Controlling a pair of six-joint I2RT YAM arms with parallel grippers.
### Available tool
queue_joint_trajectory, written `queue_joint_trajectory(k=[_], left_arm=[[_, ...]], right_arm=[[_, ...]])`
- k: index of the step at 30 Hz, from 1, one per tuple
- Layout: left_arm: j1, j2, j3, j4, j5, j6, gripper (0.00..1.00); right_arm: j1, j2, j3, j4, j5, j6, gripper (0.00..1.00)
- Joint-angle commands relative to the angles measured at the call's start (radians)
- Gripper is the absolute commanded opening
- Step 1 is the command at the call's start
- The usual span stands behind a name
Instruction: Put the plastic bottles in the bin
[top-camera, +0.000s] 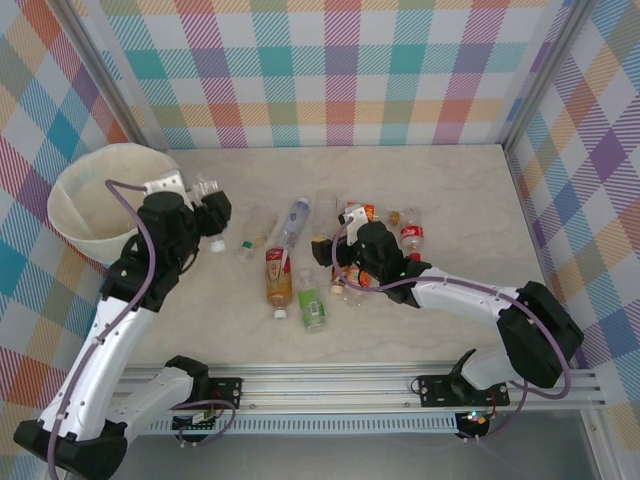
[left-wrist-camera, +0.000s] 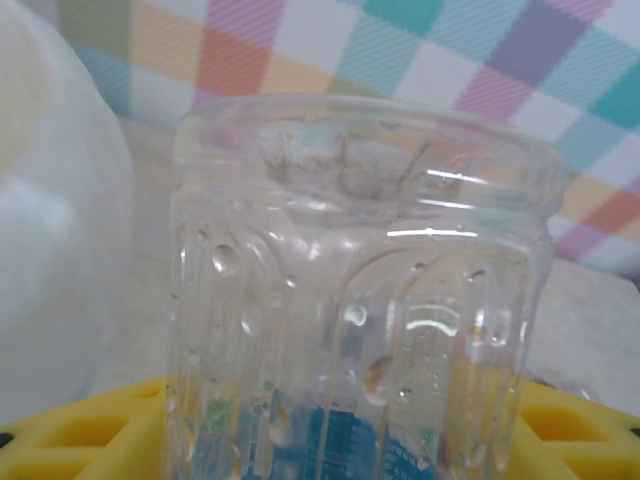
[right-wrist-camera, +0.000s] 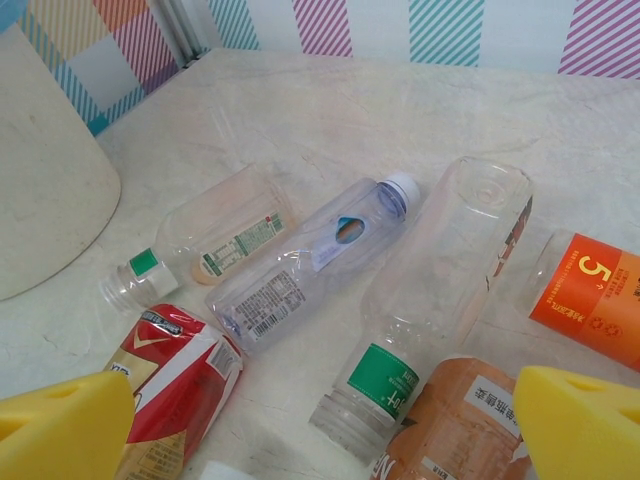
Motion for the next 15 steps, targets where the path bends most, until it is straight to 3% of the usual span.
queue_joint_trajectory(k=[1,7,12,15], left_arm=[[0.086,0.051,0.087,0.016,-0.098,0.114,0.48],[0.338,0.109,0.177,0.017,-0.129,0.129,0.47],[0.529,0.144,0.216,-0.003,0.000,0.096,0.48],[0.577,0.184,0.252,-0.030,0.015,0.093,0.49]], right_arm=[[0.005,-0.031,-0.009,0.031,0.024,0.023,0.97],[0.005,-0.041,-0.015,0.019,0.031,0.024,0.97],[0.004,-0.038,-0.015,0.013,0.032,0.028,0.97],[0.005,-0.030,-0.015,0.013,0.029,0.033,0.97]])
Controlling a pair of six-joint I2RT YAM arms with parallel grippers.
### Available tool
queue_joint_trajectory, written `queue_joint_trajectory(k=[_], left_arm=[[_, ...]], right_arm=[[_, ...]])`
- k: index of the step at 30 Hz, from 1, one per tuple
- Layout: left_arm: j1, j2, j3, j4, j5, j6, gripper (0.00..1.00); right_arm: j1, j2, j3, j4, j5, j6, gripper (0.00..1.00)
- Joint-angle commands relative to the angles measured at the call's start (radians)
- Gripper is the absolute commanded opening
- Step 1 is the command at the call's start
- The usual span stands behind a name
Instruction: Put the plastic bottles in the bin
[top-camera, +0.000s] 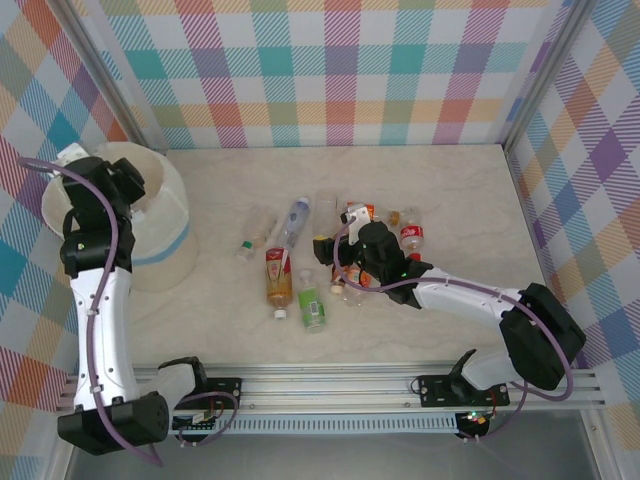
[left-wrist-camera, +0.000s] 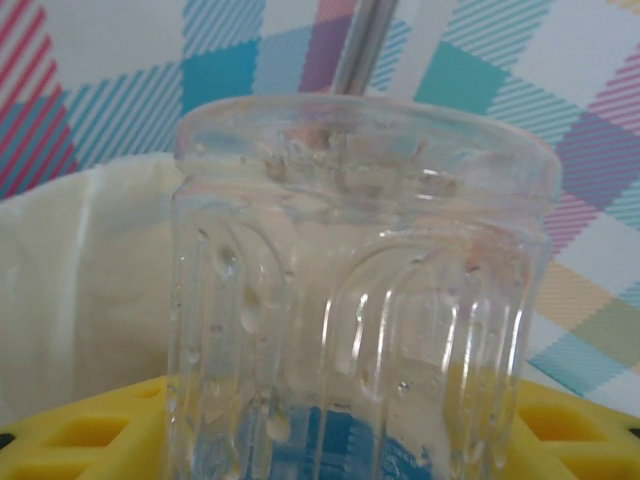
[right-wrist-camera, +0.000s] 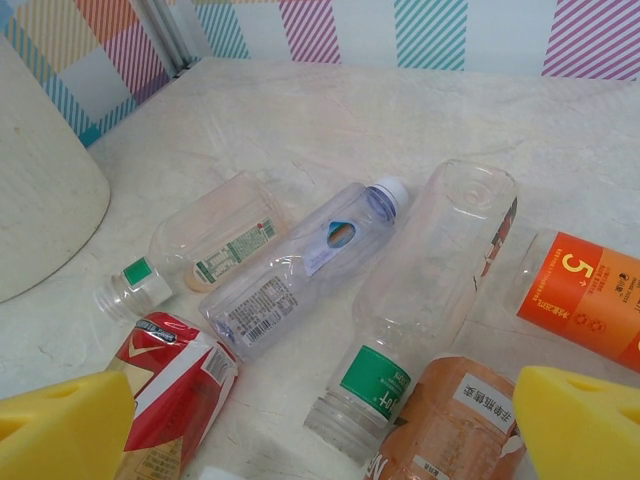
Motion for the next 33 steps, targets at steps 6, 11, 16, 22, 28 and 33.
queue_joint_trajectory(k=[6,11,16,22,28,33], left_arm=[[0.123,0.118,0.086,-0.067,0.055,-0.033,0.52],[0.124,0.187,0.125,-0.131,0.122,-0.063,0.67],[-0.027,0.207,0.185,-0.194,0.106,-0.017,0.91],[-0.263,0.208,0.229,-0.245,-0.081,0.020,1.00],[-0.484,0.153,0.119,-0.223,-0.039,-0.022,1.00],[-0.581,0.131,-0.057,-0.165,0.112,-0.076,1.00]], right_arm=[[0.005,-0.019,-0.008,0.010,0.008,0.023,0.97],[0.005,-0.024,-0.009,-0.004,0.013,0.020,0.97],[0.005,-0.023,-0.007,-0.010,0.014,0.027,0.97],[0.005,-0.019,-0.003,-0.015,0.023,0.038,0.97],[0.005,-0.021,-0.005,-0.039,0.059,0.050,0.97],[0.005,-0.022,-0.004,-0.056,0.096,0.067,0.98]])
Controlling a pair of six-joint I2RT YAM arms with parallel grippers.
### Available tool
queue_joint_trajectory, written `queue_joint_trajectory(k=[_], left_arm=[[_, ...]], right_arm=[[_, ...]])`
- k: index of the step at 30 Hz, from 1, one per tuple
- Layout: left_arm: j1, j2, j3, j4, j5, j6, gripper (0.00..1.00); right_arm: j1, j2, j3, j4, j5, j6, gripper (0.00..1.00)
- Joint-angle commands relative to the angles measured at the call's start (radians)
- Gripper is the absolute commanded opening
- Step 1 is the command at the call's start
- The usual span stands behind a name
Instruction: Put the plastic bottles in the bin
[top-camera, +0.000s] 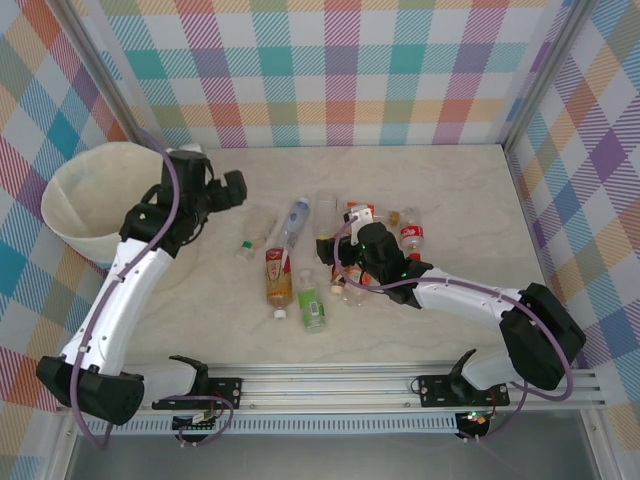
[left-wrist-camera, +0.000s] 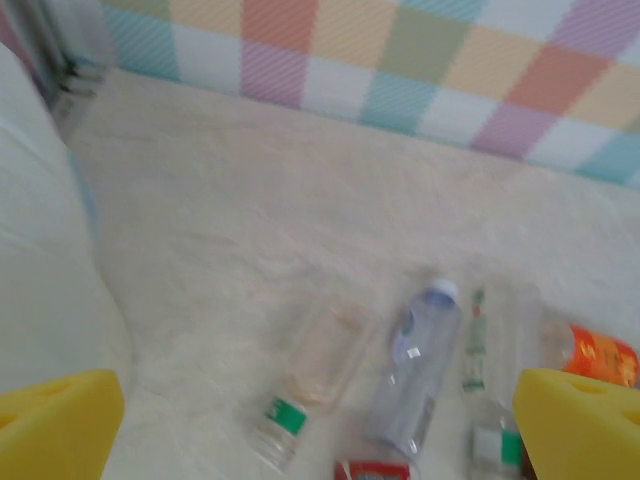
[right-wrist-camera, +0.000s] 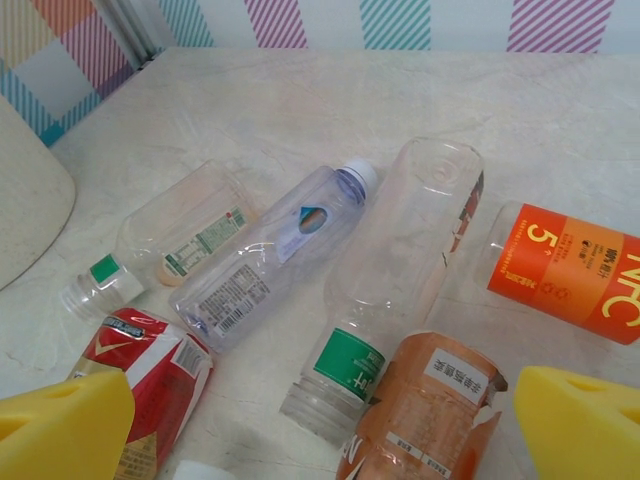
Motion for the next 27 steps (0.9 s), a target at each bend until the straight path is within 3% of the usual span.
queue_joint_trajectory(k=[1,10,22,27], left_arm=[[-0.028,0.000,-0.111,0.043,0.113,-0.045,1.00],[-0.028,0.176,-0.244,0.202,0.224,-0.028,1.00],[0.009,0.582,-0.001,0.158,0.130,0.132,1.00],[0.052,0.678,0.063,0.138,0.175,0.176,1.00]], right_arm=[[0.005,-0.022,-0.005,-0.010,0.044,0.026,0.97],[0.005,-0.013,0.010,-0.020,0.062,0.041,0.98],[0.005,-0.066,-0.023,-0.060,0.097,0.050,0.98],[0.004,-0.083,-0.037,-0.072,0.107,0.055,0.98]])
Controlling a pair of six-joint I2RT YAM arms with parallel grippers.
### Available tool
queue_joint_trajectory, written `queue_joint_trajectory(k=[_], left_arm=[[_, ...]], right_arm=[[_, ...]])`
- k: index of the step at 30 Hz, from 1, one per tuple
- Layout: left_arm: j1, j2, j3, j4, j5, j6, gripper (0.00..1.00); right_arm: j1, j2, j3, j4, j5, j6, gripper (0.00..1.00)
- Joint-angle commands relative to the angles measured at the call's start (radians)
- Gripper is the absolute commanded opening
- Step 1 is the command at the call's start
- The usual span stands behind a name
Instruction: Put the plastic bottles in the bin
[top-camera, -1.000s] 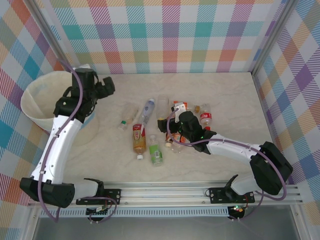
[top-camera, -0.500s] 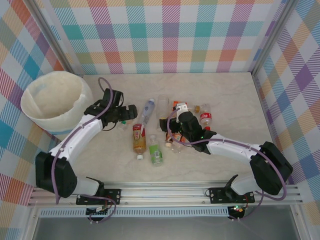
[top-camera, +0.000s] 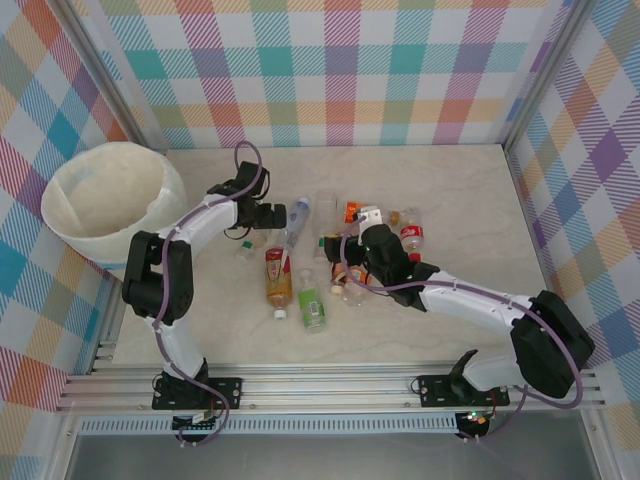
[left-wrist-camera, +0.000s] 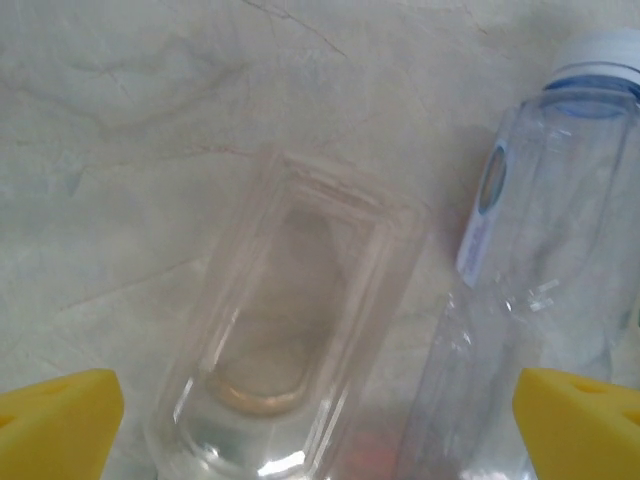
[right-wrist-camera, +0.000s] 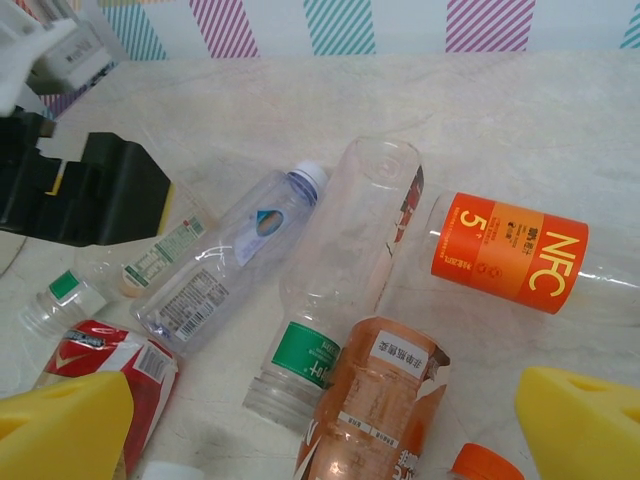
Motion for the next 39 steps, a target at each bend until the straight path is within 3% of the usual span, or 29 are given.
queue_joint_trajectory(k=[1,5,11,18,28,39], left_arm=[[0.030,0.057,0.065,-0.040,0.028,0.068,1.00],[0.034,0.115,0.103,-0.061,0.089,0.105,0.98],[0.034,0.157,0.103,-0.051,0.087,0.098,0.88],[0.034,0.159,0.092,-0.059,0.056,0.097,0.69],[0.034,-0.012,0.028,-0.015,0.056,0.056,0.40],[0.036,-0.290,0.015,-0.045,0.164,-0.037,0.29]], right_arm=[[0.004,-0.023,-0.020,-0.013,0.026,0.017,0.98],[0.005,-0.023,-0.020,-0.013,0.031,0.016,0.98],[0.005,-0.010,-0.014,-0.012,0.030,0.016,0.98],[0.005,-0.014,-0.011,-0.006,0.023,0.009,0.99],[0.004,-0.029,-0.013,-0.007,0.032,-0.001,0.99],[0.005,-0.056,-0.015,0.002,0.023,0.017,0.98]])
